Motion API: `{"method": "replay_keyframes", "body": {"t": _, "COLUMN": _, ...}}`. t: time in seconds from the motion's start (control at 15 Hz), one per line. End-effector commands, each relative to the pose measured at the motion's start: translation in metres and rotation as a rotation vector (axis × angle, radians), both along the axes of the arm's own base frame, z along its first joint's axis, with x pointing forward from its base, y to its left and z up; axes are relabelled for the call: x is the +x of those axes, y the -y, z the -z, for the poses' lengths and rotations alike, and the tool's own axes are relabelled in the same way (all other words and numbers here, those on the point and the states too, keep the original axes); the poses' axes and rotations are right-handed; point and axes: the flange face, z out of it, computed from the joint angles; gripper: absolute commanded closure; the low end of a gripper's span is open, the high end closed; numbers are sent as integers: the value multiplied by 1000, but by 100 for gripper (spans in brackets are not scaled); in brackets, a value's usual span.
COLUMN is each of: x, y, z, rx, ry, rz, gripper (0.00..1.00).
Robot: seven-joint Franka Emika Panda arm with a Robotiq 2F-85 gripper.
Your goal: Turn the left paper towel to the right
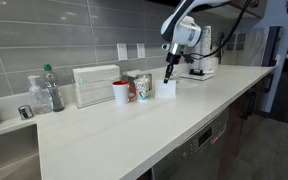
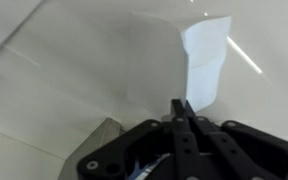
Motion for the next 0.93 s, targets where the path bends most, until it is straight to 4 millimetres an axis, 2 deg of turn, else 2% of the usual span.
{"method": "replay_keyframes", "body": {"t": 0.0, "x": -35, "y": 6, "z": -43, "rx": 192, "ry": -27, "rz": 3, "gripper": 100}}
{"method": "replay_keyframes", "body": {"t": 0.2, "x": -47, "y": 12, "z": -69, "rx": 379, "ry": -54, "rz": 34, "gripper": 100}}
{"method": "replay_keyframes", "body": {"t": 0.4, "x": -49, "y": 30, "z": -66, "rx": 492, "ry": -119, "rz": 149, "gripper": 100}}
{"method": "replay_keyframes", "body": {"t": 0.67, "x": -41, "y": 58, "z": -21, "rx": 520, "ry": -216, "rz": 309, "gripper": 100}}
{"method": "replay_keyframes", "body": {"t": 0.87, "x": -34, "y": 74, "z": 24, "rx": 474, "ry": -268, "rz": 468, "gripper": 100}}
